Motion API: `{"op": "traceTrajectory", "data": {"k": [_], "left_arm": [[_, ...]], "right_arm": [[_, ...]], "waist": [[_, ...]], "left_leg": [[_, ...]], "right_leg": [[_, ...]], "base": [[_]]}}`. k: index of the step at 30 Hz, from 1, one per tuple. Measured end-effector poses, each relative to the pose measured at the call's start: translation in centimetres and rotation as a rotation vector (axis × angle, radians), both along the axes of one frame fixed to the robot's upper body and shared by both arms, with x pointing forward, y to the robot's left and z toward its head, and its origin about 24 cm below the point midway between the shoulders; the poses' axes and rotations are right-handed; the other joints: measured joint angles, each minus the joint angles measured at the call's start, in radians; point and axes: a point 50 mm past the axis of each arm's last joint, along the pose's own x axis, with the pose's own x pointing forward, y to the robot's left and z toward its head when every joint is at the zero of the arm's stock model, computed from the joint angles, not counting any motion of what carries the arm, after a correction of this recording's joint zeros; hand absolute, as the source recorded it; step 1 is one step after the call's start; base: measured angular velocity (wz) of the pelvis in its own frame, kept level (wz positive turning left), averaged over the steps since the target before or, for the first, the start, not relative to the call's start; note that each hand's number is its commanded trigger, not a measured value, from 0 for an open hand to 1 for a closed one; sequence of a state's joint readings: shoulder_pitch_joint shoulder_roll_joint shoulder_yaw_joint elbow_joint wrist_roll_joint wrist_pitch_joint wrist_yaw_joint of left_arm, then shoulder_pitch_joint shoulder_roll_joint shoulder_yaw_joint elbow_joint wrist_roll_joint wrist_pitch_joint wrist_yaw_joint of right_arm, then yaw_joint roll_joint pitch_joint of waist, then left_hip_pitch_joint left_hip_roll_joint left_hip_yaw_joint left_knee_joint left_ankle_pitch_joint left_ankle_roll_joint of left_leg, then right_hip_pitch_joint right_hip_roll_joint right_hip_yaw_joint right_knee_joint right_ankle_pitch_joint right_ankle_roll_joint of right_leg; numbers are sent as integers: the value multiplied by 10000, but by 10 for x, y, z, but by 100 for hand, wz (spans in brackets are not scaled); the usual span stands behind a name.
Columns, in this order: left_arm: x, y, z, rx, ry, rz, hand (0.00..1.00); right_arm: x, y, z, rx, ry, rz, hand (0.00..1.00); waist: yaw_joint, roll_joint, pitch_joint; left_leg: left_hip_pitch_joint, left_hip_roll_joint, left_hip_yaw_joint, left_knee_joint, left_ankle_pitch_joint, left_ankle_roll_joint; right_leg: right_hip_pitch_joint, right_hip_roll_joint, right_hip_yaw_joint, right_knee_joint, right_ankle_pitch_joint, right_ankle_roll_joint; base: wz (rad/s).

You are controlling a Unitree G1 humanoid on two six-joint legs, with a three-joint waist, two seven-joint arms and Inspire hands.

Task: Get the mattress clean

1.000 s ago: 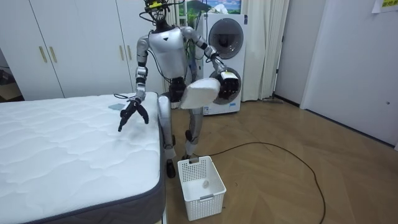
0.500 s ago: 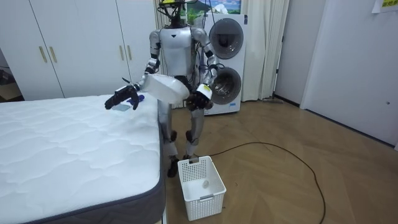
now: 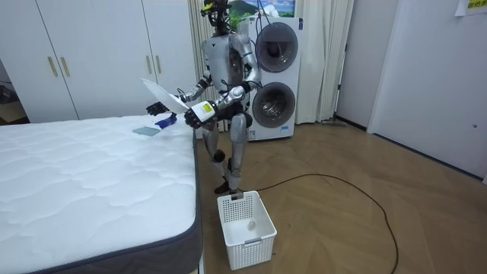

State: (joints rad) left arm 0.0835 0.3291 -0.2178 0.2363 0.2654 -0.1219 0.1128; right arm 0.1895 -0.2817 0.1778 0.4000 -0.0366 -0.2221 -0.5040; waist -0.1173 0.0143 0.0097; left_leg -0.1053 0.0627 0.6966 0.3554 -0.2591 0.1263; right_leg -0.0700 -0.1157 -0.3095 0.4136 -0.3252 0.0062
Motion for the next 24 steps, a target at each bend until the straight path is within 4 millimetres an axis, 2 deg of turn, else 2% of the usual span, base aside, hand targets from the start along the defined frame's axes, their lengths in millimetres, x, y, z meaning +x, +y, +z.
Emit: {"op": "traceTrajectory", "data": {"k": [1,2,3,4,5,6,7,8,9,10,11,12,16,18,24], "left_arm": [[-2,-2,-3,-69,136,-73,100],[-6,-4,-6,-96,346,-74,100],[-9,-4,-9,-102,487,-59,100],[-17,-3,-15,-145,777,0,100],[-27,-2,-21,-176,1089,99,100],[-31,-2,-24,-201,1235,151,100],[-38,-2,-28,-284,1452,253,100],[-42,-2,-31,-376,1596,358,100],[-44,-2,-32,-416,1655,417,100],[-47,-1,-33,-434,1725,475,78],[-47,0,-33,-430,1715,531,4],[-46,1,-33,-441,1685,587,0],[-45,4,-32,-777,1640,879,0],[-44,3,-31,-842,1608,886,0],[-46,5,-38,-1059,1886,1233,0]], "right_arm": [[-4,-1,-2,10,106,-113,0],[-7,-1,-4,7,217,-34,0],[-7,0,-4,24,253,45,0],[-7,1,-3,66,249,238,0],[-6,2,-2,121,263,413,0],[-6,3,-2,143,295,477,0],[-6,3,-3,201,360,601,0],[-6,4,-4,245,443,706,0],[-7,4,-4,267,479,754,0],[-7,4,-4,299,534,841,0],[-7,4,-5,321,570,885,0],[-7,5,-5,342,589,917,0],[-8,2,-5,347,625,816,0],[-8,3,-5,372,624,829,0],[-8,3,-12,325,1090,600,0]], "waist": [[69,12,-21],[156,32,-34],[198,51,-46],[435,107,-105],[622,169,-131],[695,202,-153],[737,224,-167],[802,201,-152],[806,181,-138],[831,160,-125],[815,131,-107],[811,110,-93],[713,35,-67],[720,-23,-26],[754,-102,23]], "left_leg": [[-23,15,-536,113,20,-33],[-19,-34,-1255,233,46,-79],[-3,-91,-1663,249,69,-121],[33,-310,-2662,204,129,-221],[107,-563,-3836,160,192,-325],[149,-636,-4285,142,206,-377],[252,-742,-4881,90,216,-481],[431,-818,-5268,-35,229,-559],[510,-864,-5499,-110,248,-600],[641,-933,-5942,-205,244,-671],[722,-934,-6147,-262,205,-736],[782,-927,-6172,-343,200,-748],[1042,-900,-6170,-743,195,-811],[1097,-918,-6149,-752,191,-818],[1279,-920,-6154,-828,180,-833]], "right_leg": [[-7,126,242,-54,39,-120],[-39,239,618,-55,85,-188],[-62,293,810,-60,123,-204],[-198,372,1287,10,203,-239],[-268,518,1883,18,333,-231],[-289,587,2108,10,396,-233],[-310,730,2528,3,458,-272],[-303,854,2921,8,509,-316],[-309,920,3127,14,529,-340],[-312,1053,3454,12,578,-382],[-336,1189,3740,4,620,-414],[-339,1241,3827,1,632,-429],[-335,1454,4231,-166,725,-482],[-323,1522,4425,-196,746,-497],[-345,1510,4448,-159,747,-498]], "base": [[-77],[-92],[-127],[-152],[-159],[-152],[-122],[-112],[-100],[-92],[-84],[-64],[-33],[-26],[-26]]}}
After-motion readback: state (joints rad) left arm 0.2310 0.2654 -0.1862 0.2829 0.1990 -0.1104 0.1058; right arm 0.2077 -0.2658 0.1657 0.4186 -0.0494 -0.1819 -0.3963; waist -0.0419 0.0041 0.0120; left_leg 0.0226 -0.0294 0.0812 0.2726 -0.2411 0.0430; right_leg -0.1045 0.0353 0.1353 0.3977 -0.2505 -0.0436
